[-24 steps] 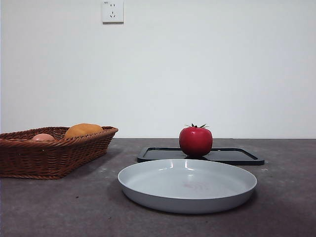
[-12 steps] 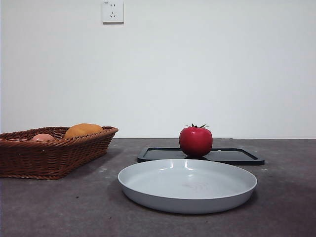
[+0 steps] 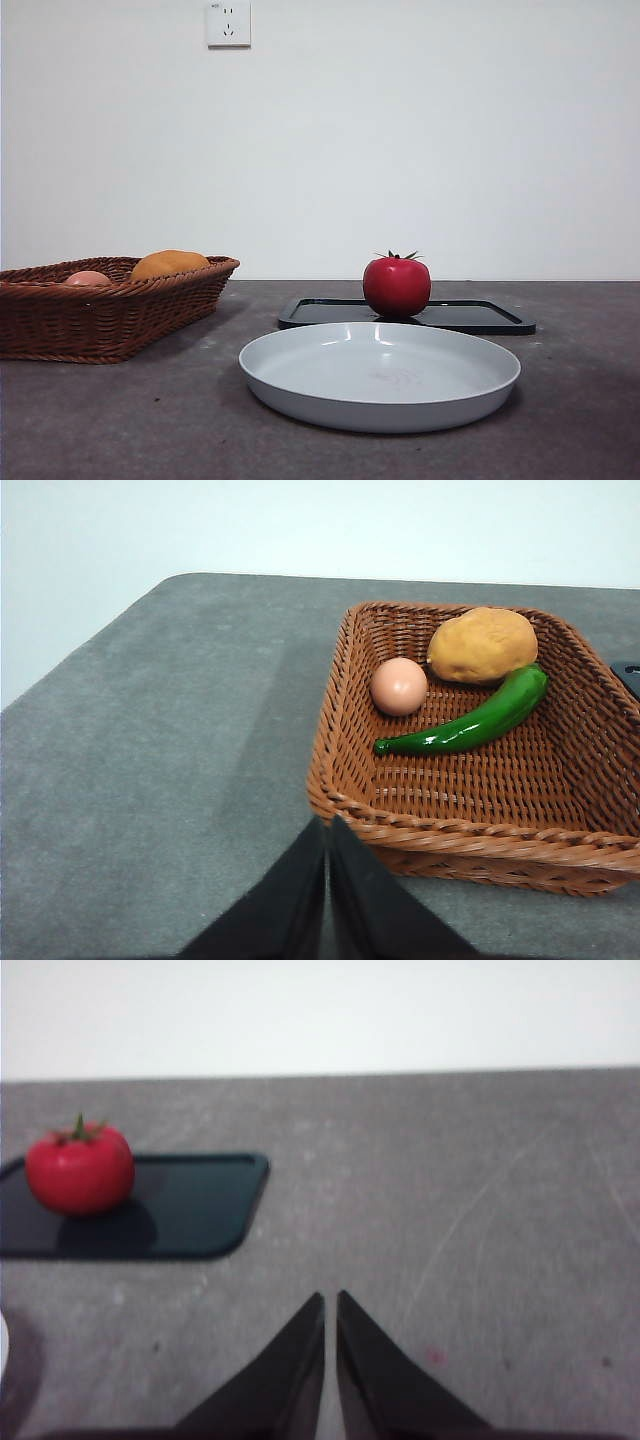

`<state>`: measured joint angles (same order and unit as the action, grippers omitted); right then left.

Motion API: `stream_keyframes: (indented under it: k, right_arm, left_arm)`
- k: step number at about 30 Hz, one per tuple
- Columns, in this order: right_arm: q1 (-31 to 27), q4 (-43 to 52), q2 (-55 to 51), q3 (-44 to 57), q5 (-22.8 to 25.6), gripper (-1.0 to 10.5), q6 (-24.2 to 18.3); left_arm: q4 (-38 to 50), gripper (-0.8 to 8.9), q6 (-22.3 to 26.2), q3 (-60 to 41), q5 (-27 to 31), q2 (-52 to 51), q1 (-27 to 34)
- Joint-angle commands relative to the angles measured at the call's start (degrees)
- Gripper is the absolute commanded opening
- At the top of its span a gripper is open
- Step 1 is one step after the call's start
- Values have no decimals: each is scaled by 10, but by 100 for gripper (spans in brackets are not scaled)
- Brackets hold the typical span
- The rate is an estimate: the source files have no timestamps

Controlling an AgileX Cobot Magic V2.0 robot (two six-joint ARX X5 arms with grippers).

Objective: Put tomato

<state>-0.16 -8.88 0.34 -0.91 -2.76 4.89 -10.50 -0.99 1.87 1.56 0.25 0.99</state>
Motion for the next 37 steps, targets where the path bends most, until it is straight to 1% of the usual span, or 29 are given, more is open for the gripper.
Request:
stream_keyframes:
  k: [1,10,37]
  right_arm:
    - [-1,-14,-1,3,3,13,8]
    - [-1,0,-1,3,2,13,8]
    - [-1,0,-1,3,2,13,8]
  left_arm:
    - [-3,7,-3,-12,1,-1,1]
    - [-3,8,-3,-12,1,-1,1]
    - [-3,7,-3,-12,2,-1,1]
